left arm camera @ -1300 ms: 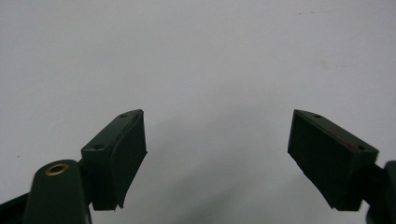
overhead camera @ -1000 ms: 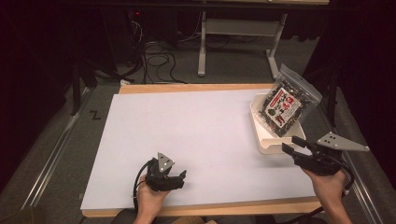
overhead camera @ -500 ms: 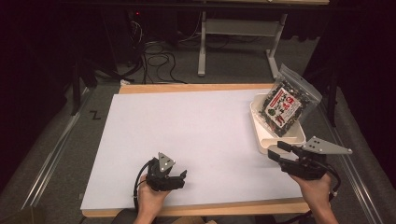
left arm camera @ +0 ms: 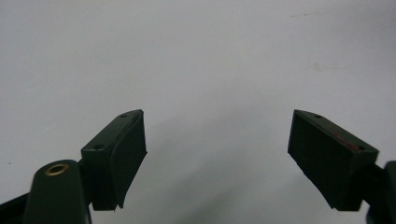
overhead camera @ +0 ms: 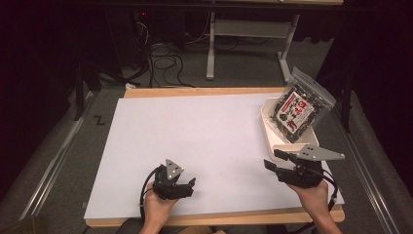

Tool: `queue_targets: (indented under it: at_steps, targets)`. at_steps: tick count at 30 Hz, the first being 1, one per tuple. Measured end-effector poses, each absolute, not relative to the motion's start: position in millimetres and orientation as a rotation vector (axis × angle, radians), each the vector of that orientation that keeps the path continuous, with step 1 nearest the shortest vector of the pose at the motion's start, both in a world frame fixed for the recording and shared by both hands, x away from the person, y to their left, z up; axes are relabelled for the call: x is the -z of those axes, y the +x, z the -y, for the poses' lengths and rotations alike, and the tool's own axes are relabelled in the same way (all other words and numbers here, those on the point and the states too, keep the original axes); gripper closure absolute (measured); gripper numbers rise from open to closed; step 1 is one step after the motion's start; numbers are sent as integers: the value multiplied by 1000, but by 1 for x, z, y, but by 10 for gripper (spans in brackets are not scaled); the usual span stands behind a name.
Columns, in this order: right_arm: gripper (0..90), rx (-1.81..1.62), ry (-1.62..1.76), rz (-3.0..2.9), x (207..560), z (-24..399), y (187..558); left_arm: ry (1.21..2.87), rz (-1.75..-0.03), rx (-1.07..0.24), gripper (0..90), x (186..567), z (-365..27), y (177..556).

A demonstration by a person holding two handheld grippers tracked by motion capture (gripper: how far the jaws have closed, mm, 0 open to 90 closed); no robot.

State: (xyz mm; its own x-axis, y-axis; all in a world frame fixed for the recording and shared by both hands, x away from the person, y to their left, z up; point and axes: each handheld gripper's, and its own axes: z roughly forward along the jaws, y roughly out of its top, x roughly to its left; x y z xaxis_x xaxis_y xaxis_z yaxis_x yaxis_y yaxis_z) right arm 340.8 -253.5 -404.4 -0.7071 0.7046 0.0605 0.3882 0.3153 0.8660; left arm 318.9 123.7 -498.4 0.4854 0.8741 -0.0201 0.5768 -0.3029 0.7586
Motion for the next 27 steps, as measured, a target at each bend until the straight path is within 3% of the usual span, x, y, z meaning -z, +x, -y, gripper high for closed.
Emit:
queue_targets:
  at_steps: [27]
  targets:
    - [460, -1289, 1005, -2342, 434, 228, 367, 2012, -1188, -520, 200, 498, -121, 321]
